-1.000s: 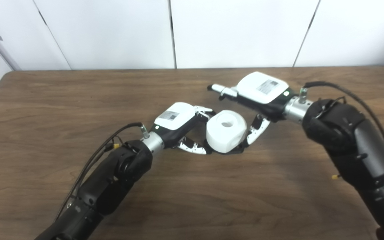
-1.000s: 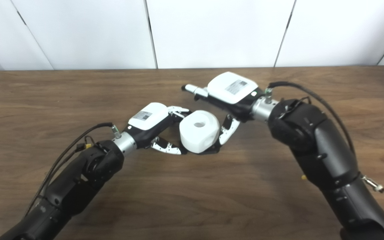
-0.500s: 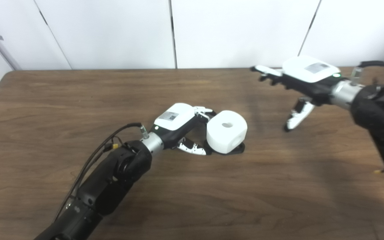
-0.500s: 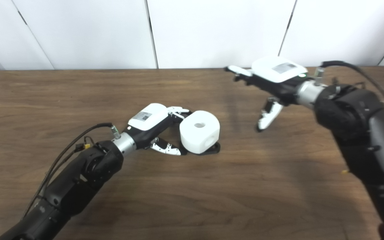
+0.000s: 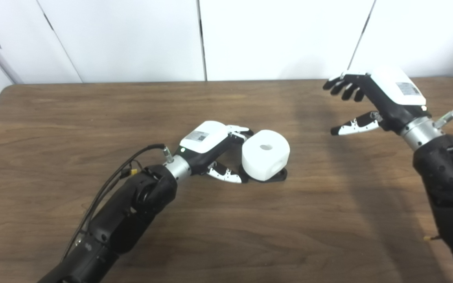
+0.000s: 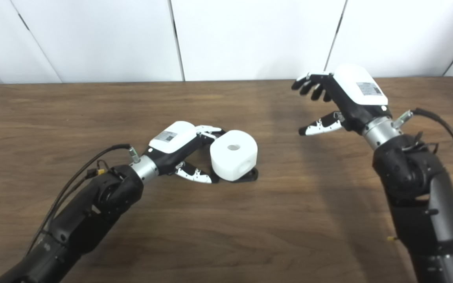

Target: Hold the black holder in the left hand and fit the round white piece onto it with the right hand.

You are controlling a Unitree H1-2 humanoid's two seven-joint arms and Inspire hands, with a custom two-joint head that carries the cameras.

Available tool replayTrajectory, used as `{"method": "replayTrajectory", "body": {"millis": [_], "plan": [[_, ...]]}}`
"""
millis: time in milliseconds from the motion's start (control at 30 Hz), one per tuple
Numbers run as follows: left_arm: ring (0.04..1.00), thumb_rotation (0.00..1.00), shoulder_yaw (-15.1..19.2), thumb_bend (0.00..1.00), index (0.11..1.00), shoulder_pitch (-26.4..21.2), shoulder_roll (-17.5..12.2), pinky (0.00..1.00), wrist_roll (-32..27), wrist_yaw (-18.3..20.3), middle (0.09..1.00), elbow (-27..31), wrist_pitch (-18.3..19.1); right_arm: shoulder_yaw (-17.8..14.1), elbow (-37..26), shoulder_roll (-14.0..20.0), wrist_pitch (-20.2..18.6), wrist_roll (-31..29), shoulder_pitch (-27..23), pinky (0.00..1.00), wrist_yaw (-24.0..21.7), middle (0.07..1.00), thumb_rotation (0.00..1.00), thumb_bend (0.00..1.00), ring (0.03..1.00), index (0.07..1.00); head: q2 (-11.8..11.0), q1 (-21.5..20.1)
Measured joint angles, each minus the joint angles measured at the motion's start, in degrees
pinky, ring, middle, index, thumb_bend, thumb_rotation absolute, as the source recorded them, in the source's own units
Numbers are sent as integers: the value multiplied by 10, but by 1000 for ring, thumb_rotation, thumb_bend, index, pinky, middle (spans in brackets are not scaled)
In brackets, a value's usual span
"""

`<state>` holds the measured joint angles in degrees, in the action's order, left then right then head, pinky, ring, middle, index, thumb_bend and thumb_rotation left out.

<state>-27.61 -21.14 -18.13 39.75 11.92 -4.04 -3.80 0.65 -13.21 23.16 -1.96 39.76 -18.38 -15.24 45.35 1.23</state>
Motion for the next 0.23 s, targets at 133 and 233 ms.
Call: {"method": "replayTrajectory", "body": {"millis": [133, 233], "plan": [[889, 243, 28, 971, 889, 21, 5, 704, 1, -1, 910, 16, 13, -3, 8, -24, 1, -4, 20, 479, 40, 663, 51, 598, 574, 681, -3, 6], [877, 159, 62, 910, 856, 37, 2, 715, -20, 13, 890, 32, 26, -6, 18, -33, 3, -16, 35, 488, 67, 661, 10, 613, 580, 674, -4, 7]]}}
